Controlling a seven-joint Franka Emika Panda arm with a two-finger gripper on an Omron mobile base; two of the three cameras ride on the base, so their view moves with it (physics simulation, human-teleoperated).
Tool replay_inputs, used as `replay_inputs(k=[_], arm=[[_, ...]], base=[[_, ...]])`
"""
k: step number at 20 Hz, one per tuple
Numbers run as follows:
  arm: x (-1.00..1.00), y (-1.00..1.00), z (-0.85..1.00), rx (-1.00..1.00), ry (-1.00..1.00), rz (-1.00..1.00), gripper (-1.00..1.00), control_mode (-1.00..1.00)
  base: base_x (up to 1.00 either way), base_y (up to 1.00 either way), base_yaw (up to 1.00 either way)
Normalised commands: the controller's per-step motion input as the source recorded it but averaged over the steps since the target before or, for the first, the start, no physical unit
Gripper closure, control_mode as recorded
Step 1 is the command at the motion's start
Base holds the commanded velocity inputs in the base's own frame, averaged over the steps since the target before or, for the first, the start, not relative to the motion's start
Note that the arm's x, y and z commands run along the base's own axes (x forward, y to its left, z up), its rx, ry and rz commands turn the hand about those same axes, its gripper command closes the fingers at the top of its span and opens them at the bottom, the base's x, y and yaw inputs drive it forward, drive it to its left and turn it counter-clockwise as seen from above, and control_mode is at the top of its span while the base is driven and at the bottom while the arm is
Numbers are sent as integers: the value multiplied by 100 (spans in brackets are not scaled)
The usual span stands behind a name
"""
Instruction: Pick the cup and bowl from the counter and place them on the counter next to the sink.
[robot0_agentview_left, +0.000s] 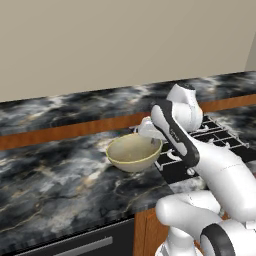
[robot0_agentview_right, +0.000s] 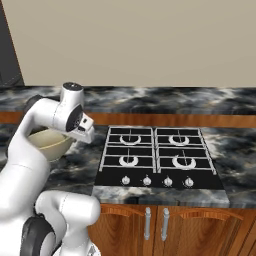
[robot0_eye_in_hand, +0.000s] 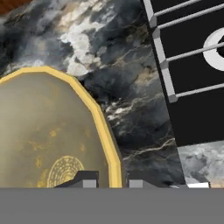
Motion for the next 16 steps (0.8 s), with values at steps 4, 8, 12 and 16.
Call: replay_inputs(k=[4,8,12,16], arm=[[-60,-1,8,-4,-7,29,100,-100],[-49,-13,16,-1,-4,26,100,-100],[-26,-28,26,0,-3,20,100,-100],[-5,-33,34,11,-3,7,100,-100]], base=[[0,0,0],[0,0,0],[0,0,0],[0,0,0]])
